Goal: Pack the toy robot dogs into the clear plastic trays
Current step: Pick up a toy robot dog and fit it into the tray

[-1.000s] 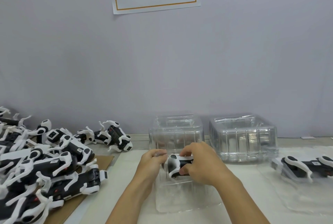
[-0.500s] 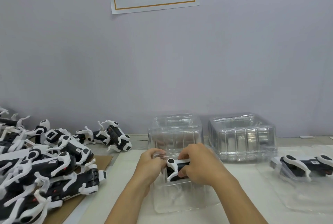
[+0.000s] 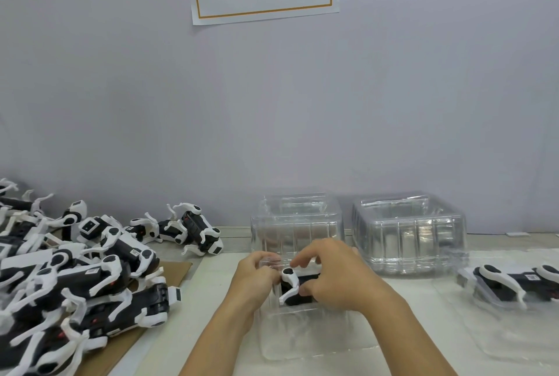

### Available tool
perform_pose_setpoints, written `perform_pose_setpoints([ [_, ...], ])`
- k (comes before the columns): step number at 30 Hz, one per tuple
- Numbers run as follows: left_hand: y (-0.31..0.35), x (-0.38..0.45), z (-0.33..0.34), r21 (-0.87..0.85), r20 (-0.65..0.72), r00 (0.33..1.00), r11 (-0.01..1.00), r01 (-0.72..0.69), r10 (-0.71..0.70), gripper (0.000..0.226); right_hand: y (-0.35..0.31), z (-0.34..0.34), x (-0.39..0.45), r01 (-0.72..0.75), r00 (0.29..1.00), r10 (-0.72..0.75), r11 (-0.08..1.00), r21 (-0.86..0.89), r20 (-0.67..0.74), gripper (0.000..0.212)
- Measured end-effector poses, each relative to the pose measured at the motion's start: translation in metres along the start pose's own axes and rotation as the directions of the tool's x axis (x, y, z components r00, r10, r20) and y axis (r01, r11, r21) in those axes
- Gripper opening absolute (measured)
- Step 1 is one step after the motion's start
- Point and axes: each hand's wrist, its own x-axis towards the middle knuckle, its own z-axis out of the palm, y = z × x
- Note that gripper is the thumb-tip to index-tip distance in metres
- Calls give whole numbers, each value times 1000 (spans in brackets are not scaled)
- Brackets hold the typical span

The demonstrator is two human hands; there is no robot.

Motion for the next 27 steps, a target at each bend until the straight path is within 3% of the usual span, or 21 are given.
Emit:
perform_pose_setpoints([
  [4, 2, -2, 0, 6, 1, 1000, 1000, -1, 1, 35, -5, -3, -1, 11, 999, -12, 1000, 12, 49, 20],
  [9, 2, -3, 0, 12, 0, 1000, 1000, -2, 2, 36, -11, 2, 0, -36, 999, 36, 999, -27, 2, 36],
  [14, 2, -3, 0, 10, -2, 1000, 1000, -20, 20, 34, -12, 7, 0, -89, 996, 89, 996, -25, -9, 34],
  [24, 2, -2, -1, 7, 8, 1000, 1000, -21, 21, 33, -4, -16, -3, -94, 989, 87, 994, 52, 118, 22],
  [27, 1, -1, 0, 4, 4, 1000, 1000, -14, 14, 33, 5, -30, -4, -144, 987, 144, 990, -6, 76, 33],
])
